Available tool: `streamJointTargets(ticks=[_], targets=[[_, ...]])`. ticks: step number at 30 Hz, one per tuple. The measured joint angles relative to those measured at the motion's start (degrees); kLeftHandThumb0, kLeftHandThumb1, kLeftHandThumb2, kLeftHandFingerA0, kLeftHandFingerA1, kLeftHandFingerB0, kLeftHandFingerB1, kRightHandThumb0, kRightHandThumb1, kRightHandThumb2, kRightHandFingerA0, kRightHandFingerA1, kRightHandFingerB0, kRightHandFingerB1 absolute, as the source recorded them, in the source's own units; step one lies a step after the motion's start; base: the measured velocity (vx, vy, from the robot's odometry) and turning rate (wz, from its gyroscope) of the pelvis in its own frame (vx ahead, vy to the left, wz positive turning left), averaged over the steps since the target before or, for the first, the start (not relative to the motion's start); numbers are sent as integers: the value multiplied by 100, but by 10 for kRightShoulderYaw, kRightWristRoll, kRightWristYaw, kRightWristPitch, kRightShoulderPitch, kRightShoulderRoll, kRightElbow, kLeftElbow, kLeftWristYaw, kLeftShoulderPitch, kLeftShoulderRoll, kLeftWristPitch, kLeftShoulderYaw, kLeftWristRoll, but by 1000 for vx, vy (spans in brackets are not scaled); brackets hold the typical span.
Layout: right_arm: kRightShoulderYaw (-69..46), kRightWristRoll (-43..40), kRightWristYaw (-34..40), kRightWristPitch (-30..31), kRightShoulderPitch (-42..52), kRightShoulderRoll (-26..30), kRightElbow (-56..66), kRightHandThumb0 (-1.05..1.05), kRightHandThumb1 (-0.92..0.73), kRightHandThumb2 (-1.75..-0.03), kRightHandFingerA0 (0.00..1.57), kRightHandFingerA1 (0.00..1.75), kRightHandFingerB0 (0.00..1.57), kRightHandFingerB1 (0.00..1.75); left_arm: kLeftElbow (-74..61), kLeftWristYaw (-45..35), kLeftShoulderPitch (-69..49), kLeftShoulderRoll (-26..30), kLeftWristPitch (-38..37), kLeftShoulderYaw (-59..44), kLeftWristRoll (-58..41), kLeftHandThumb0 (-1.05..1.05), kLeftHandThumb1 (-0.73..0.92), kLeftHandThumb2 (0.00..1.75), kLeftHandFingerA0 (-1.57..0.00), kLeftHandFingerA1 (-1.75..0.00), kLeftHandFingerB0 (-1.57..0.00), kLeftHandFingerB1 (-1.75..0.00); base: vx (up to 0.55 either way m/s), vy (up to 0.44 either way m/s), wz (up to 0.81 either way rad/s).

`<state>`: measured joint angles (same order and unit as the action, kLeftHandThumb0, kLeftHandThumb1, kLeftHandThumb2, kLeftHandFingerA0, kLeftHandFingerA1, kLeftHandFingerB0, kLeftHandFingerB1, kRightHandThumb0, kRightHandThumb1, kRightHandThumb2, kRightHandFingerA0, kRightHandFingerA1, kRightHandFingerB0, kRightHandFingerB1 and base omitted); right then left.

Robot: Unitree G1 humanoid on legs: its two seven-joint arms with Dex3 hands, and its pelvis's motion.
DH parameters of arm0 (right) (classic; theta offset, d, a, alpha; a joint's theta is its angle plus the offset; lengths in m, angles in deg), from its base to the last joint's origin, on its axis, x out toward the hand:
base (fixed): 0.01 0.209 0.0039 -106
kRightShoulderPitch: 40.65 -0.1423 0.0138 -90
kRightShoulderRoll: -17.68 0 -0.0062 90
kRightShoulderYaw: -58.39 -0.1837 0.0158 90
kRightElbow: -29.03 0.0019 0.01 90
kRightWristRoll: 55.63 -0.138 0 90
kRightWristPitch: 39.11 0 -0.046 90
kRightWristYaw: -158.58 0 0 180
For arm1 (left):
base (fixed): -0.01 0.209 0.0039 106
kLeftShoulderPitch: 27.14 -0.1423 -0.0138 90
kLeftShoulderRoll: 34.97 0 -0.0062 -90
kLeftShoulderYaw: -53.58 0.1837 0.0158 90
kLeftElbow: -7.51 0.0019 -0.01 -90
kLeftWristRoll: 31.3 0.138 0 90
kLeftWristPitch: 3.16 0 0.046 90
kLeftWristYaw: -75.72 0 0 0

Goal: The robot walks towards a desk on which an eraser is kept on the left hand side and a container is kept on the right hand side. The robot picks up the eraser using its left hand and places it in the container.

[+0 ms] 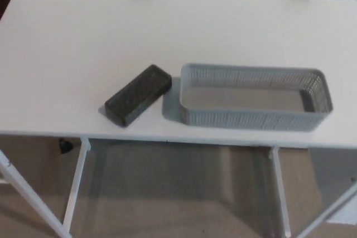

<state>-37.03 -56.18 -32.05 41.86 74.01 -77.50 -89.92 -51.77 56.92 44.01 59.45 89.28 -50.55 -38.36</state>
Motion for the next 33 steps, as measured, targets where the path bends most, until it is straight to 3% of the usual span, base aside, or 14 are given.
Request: streamJointTargets(ticks=[8,33], targets=[[-3,0,1,-5,-9,4,2,-13,-44,-87,37,58,21,50,-14,-1,4,-3,1,2,0,-18,61,58,-37,-39,-33,-34,162,-121,4],[-2,-2,5,11,-3,-10,39,-11,-45,-89,35,58,20,51,-17,-18,11,1,5,4,-1,-17,61,58,-43,-42,-32,-35,-5,27,3]])
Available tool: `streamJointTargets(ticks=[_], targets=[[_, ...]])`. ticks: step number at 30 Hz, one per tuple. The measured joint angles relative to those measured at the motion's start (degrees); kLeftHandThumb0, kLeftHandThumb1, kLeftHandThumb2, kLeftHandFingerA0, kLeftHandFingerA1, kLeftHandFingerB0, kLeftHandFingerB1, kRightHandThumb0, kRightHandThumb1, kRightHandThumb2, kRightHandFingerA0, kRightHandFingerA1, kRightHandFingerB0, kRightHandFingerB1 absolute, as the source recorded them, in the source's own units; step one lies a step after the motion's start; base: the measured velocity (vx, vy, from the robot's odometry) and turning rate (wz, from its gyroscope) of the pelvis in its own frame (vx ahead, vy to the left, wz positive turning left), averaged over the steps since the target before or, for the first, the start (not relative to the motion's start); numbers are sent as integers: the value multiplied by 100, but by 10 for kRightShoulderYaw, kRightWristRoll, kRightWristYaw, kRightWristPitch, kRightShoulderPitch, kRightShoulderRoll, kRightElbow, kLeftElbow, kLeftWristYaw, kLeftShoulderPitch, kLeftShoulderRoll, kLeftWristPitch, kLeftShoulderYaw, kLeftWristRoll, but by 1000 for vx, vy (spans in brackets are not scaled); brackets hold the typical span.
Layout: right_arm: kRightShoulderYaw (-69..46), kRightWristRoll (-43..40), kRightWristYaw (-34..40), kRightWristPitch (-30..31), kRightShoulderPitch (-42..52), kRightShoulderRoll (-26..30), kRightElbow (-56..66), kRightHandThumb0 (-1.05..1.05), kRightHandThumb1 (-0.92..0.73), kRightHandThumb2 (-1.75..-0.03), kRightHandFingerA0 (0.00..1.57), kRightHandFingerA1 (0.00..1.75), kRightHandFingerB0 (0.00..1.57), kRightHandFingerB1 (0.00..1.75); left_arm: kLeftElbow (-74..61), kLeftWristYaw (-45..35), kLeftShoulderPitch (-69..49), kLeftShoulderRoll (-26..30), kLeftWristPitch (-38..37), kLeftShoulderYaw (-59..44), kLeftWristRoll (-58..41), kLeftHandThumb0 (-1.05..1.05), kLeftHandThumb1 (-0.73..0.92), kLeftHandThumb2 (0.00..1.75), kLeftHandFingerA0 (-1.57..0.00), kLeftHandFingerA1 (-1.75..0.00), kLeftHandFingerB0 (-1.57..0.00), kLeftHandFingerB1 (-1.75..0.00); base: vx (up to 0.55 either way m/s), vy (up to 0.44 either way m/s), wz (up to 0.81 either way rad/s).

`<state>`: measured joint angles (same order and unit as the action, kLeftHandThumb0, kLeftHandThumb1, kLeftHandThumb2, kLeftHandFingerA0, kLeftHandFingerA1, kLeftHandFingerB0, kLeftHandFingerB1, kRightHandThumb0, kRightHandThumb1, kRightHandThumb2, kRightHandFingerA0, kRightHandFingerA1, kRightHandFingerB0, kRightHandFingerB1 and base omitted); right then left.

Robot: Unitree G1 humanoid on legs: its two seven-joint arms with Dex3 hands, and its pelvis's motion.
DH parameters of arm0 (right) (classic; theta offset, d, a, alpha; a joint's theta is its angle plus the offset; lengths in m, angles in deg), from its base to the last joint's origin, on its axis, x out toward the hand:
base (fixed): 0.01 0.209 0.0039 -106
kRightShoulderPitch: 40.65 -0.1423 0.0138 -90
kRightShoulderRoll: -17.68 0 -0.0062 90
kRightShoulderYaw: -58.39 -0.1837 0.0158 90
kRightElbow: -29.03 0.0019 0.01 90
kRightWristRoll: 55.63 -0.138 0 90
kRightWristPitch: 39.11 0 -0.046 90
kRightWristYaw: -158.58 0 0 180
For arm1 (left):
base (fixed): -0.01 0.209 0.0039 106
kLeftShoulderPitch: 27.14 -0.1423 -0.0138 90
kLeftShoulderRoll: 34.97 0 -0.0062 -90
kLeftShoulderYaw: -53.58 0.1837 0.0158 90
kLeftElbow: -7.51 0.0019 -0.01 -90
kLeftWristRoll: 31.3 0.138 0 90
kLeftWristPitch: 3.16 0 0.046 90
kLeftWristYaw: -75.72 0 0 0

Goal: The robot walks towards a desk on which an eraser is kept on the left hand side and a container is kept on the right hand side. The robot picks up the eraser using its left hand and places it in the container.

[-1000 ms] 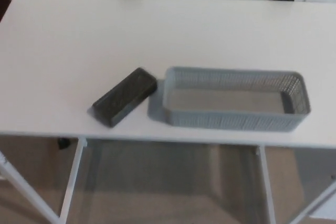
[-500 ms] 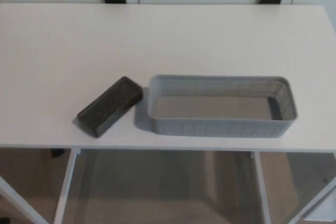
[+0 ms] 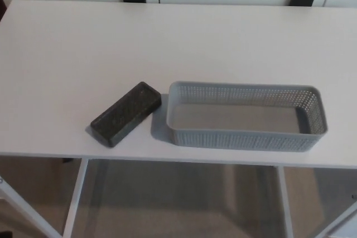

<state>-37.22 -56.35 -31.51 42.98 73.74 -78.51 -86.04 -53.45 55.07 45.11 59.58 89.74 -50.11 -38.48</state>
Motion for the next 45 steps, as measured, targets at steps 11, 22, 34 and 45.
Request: streamJointTargets(ticks=[11,22,34,45], targets=[[0,-1,-4,7,4,0,9,-11,-45,-89,34,58,19,51,-54,-10,-29,7,-8,35,12,-41,46,67,-34,-44,-30,-40,0,0,0],[3,2,-5,11,-9,-5,9,-13,-45,-88,37,60,20,51,-276,-52,-118,25,-22,89,10,-57,40,69,-26,-42,-18,-37,0,0,0],[6,3,-5,12,-22,-5,8,-13,-44,-89,39,61,21,52,-491,-108,-141,92,-22,69,-63,-66,57,59,-49,-40,-38,-36,0,0,0],[7,3,-6,13,-25,-5,6,-13,-45,-89,37,60,20,51,-640,-110,-76,130,-21,12,-135,-43,45,54,-46,-38,-43,-34,0,0,0]])
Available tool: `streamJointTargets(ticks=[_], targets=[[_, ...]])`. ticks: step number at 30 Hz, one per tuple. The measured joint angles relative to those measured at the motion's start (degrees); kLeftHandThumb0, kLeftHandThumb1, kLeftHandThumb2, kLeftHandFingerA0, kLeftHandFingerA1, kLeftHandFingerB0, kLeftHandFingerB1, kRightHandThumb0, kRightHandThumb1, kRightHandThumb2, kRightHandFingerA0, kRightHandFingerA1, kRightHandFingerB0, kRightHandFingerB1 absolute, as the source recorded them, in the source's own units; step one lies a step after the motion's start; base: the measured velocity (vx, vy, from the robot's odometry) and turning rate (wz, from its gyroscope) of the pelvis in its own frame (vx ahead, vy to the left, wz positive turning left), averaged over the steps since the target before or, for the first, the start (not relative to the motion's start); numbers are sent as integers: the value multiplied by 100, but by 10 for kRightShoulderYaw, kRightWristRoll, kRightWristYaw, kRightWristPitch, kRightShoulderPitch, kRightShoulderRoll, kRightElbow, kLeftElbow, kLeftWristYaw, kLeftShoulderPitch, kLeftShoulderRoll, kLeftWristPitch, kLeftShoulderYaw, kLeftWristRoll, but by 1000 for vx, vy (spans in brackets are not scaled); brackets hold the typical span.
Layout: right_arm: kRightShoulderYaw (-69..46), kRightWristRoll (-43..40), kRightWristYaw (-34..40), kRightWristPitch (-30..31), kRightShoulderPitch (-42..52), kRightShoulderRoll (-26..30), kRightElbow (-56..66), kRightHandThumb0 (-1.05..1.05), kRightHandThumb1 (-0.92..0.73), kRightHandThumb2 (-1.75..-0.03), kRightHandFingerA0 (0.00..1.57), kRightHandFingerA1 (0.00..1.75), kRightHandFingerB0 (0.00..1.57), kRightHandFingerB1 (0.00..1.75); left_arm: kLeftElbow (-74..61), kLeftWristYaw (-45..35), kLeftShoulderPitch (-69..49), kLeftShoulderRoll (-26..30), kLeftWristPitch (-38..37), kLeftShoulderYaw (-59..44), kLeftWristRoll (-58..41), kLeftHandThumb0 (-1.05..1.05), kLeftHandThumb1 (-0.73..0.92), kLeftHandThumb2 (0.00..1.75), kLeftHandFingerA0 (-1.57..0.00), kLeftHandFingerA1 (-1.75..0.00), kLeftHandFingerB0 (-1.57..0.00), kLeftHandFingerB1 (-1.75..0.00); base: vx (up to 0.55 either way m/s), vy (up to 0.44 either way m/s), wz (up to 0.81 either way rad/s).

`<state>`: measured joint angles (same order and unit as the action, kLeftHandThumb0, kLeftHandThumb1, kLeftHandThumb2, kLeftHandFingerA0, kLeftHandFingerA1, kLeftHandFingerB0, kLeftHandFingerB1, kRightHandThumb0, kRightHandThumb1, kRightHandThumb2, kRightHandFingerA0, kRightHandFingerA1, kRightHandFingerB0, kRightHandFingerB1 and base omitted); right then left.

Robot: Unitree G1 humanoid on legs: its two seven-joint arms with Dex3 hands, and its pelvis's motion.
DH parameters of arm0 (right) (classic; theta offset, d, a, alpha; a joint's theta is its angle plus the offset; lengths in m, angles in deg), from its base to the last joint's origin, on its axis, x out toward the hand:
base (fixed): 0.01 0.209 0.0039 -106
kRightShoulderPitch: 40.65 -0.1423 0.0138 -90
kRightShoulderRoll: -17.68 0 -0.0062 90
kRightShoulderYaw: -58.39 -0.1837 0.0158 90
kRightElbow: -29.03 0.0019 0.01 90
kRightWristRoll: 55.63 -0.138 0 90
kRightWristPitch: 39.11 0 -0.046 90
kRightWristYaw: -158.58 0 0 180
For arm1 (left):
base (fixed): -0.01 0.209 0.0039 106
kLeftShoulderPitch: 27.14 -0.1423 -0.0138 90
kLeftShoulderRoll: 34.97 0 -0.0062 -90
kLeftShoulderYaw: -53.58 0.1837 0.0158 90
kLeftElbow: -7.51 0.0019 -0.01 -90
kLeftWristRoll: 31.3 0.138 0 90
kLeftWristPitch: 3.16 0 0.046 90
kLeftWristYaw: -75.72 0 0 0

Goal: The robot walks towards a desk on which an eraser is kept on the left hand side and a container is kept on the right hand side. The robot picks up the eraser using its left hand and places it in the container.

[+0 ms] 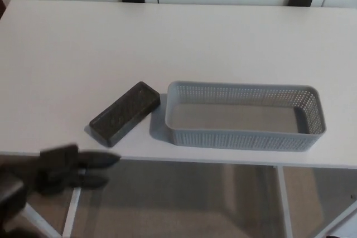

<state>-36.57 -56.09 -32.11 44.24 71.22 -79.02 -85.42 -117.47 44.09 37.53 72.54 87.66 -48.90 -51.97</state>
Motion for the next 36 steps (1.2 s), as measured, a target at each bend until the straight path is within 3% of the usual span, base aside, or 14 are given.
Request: streamJointTargets(ticks=[1,7,9,10,11,12,15,23,24,25,26,28,29,36], targets=[[0,0,0,0,0,0,0,-14,-45,-89,37,60,20,51,-16,4,18,0,0,-3,1,-50,39,70,-41,-49,-38,-44,0,0,0],[0,0,0,0,1,0,-1,-13,-45,-89,36,59,20,51,-22,33,139,-5,0,13,47,-47,40,53,-28,-41,-34,-32,0,0,0],[0,0,0,1,0,0,-1,-12,-45,-89,37,60,20,51,-8,40,165,-5,0,23,62,-49,35,62,-13,-43,-23,-36,0,0,0],[0,0,0,1,0,0,-1,-11,-45,-89,37,60,20,51,-1,44,177,-5,0,28,69,-26,17,78,-4,-53,0,-47,0,0,0],[0,0,0,1,0,0,-1,-12,-45,-89,39,61,21,52,9,48,190,-5,0,33,78,-45,38,53,-8,-30,-19,-29,0,0,0],[0,0,0,1,-1,0,-1,-12,-45,-89,39,61,21,52,18,52,201,-5,0,38,86,-45,38,53,-8,-30,-19,-29,0,0,0],[0,0,0,1,-3,0,-1,-13,-44,-89,39,61,22,52,47,64,233,-5,1,56,113,-46,32,70,-2,-25,-8,-33,0,0,0],[0,0,0,2,-4,-1,-1,-14,-44,-89,39,61,21,52,137,101,294,-6,4,110,177,-56,37,73,-3,-25,-7,-27,0,0,0],[0,0,0,2,-4,-1,-1,-13,-44,-89,38,61,21,52,150,107,301,-6,5,119,186,-55,46,55,-6,-27,-9,-24,0,0,0],[0,0,0,2,-4,-1,-1,-13,-44,-89,38,61,20,51,163,112,307,-7,6,126,195,-58,38,73,-6,-25,-8,-24,0,0,0],[0,0,0,3,-5,-1,-1,-12,-45,-89,37,60,20,52,173,117,312,-8,7,133,202,-58,48,55,-4,-27,-6,-25,0,0,0],[0,0,0,3,-5,-1,-1,-12,-45,-89,37,60,21,52,195,127,323,-12,10,149,219,-59,48,55,-3,-27,-5,-25,0,0,0],[0,0,0,3,-5,-1,-1,-13,-45,-89,37,60,21,52,209,133,329,-15,11,158,228,-57,37,76,-2,-21,-6,-24,0,0,0],[0,0,-1,4,-7,-1,0,-13,-46,-89,37,59,21,51,287,169,362,-38,22,222,289,-70,43,78,0,-2,-4,-13,0,0,0]])
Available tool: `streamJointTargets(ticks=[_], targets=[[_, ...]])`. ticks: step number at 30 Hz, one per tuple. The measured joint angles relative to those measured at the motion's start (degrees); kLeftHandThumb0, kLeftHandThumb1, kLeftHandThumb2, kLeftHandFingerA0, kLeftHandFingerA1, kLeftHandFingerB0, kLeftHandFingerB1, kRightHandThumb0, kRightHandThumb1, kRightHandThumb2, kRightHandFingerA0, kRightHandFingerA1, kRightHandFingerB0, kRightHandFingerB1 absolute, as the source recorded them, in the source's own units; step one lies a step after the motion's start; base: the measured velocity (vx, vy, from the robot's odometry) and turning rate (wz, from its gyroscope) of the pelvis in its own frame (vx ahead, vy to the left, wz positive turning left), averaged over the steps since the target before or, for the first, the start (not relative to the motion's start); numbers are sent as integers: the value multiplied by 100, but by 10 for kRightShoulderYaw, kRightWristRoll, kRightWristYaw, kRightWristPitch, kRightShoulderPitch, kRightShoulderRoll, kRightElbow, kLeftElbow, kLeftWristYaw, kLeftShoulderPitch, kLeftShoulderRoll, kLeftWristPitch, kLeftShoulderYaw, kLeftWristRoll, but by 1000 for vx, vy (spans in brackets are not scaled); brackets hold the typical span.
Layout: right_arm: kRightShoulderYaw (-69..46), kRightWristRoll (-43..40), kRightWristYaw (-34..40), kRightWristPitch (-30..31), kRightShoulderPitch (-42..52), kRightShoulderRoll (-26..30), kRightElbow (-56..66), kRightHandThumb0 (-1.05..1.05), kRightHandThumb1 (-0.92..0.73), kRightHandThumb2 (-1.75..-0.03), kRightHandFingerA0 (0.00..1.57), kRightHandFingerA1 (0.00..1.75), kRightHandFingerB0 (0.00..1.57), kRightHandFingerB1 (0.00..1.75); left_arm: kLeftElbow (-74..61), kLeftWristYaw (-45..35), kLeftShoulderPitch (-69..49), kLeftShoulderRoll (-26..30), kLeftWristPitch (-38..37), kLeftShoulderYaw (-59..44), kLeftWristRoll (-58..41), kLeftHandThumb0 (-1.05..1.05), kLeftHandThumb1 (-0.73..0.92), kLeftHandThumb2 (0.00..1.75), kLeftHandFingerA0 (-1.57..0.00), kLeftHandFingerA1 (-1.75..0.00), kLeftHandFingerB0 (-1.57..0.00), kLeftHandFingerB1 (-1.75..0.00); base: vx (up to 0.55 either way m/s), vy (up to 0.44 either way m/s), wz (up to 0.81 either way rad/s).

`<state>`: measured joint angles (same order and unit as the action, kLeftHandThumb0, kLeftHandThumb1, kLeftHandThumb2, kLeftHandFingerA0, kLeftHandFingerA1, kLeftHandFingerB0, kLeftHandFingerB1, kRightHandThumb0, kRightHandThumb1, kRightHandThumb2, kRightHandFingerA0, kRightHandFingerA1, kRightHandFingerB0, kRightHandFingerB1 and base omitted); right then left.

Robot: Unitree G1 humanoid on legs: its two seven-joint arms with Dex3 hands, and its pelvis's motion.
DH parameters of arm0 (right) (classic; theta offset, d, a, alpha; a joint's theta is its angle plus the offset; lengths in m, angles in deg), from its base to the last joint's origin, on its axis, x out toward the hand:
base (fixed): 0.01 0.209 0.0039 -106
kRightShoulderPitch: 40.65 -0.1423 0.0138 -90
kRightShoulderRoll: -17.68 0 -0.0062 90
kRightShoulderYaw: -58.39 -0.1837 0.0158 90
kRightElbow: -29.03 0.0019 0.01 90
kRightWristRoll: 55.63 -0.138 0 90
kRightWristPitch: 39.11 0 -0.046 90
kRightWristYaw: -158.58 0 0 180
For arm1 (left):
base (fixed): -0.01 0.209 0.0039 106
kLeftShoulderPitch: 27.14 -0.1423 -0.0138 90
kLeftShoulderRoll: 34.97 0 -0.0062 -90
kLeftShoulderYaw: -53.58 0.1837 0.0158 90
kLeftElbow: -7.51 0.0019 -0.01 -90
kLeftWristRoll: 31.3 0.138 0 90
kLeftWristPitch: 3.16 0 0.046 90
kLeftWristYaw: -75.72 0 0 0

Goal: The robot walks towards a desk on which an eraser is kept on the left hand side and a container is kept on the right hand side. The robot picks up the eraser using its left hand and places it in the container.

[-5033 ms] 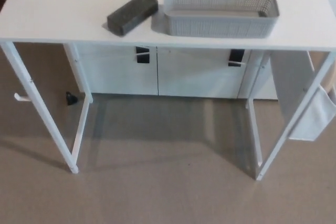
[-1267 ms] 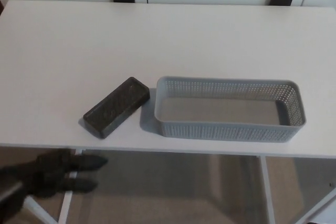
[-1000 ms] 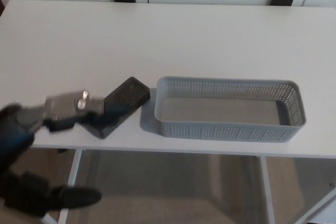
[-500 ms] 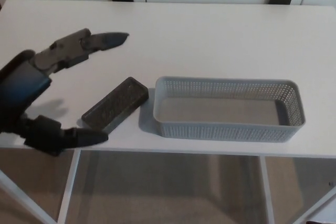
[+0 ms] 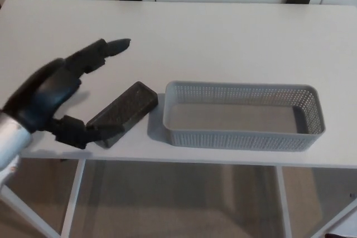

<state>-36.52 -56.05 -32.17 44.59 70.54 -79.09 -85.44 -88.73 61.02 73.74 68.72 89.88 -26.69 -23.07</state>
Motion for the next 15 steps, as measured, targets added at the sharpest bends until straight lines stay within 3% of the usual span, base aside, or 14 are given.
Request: streamJointTargets(ticks=[15], targets=[[0,0,0,5,-4,0,4,-14,-45,-89,37,60,22,52,150,86,53,-54,51,121,131,-70,43,77,0,-4,-4,-11,0,0,0]])
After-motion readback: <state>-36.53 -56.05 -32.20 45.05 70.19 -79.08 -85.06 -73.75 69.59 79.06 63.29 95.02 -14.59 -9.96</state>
